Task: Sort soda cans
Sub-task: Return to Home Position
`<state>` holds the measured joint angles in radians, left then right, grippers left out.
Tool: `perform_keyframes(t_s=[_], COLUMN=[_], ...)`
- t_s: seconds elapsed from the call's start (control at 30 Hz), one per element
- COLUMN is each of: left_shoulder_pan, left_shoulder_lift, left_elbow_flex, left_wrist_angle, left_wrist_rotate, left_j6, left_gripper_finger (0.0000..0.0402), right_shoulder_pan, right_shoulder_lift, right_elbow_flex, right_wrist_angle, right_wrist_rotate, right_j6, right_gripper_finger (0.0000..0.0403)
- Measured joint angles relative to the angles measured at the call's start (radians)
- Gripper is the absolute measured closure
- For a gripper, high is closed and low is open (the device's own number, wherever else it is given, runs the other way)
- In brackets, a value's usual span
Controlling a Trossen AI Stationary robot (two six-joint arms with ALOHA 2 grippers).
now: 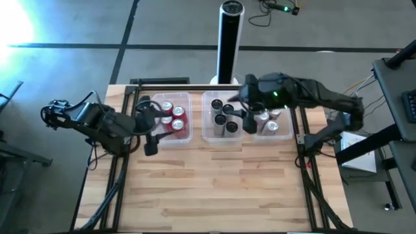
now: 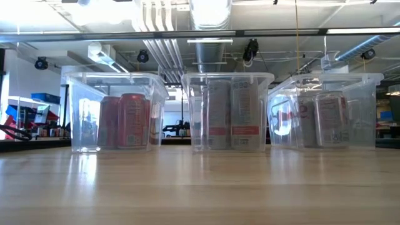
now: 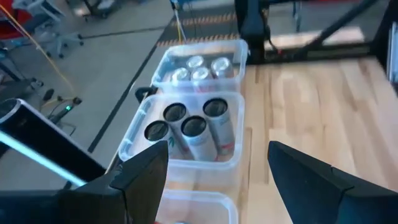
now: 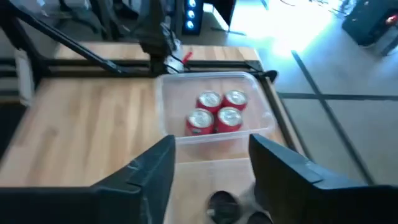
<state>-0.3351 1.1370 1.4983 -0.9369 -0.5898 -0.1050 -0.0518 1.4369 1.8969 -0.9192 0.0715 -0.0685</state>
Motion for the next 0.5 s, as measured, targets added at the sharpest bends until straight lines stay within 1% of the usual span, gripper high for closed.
perform_keyframes(t_s=[0.07, 0.17, 0.23, 0.3, 0.37, 0.43, 0.5], left_shoulder_pan=[0.002, 0.002, 0.003, 0.008, 0.017, 0.028, 0.031], left_shoulder_lift=[-0.067, -0.172, -0.245, -0.307, -0.365, -0.419, -0.466], left_elbow_flex=[-0.095, -0.236, -0.327, -0.408, -0.481, -0.542, -0.593], left_wrist_angle=[0.09, 0.285, 0.425, 0.545, 0.605, 0.614, 0.586], left_wrist_rotate=[0.001, 0.005, 0.032, 0.035, 0.029, -0.022, -0.15], left_j6=[0.0, 0.03, 0.075, 0.108, 0.118, 0.124, 0.139], left_gripper_finger=[0.0141, 0.0141, 0.0141, 0.0141, 0.0141, 0.0141, 0.0141], right_shoulder_pan=[0.014, 0.028, 0.034, 0.042, 0.053, 0.059, 0.059], right_shoulder_lift=[-0.068, -0.173, -0.238, -0.304, -0.37, -0.442, -0.524], right_elbow_flex=[-0.131, -0.333, -0.453, -0.56, -0.649, -0.724, -0.783], right_wrist_angle=[0.107, 0.296, 0.416, 0.494, 0.517, 0.543, 0.593], right_wrist_rotate=[0.007, 0.018, 0.019, 0.018, 0.007, 0.008, 0.025], right_j6=[0.046, 0.105, 0.14, 0.179, 0.191, 0.222, 0.244], right_gripper_finger=[0.0228, 0.0256, 0.0271, 0.0285, 0.0298, 0.0309, 0.0318])
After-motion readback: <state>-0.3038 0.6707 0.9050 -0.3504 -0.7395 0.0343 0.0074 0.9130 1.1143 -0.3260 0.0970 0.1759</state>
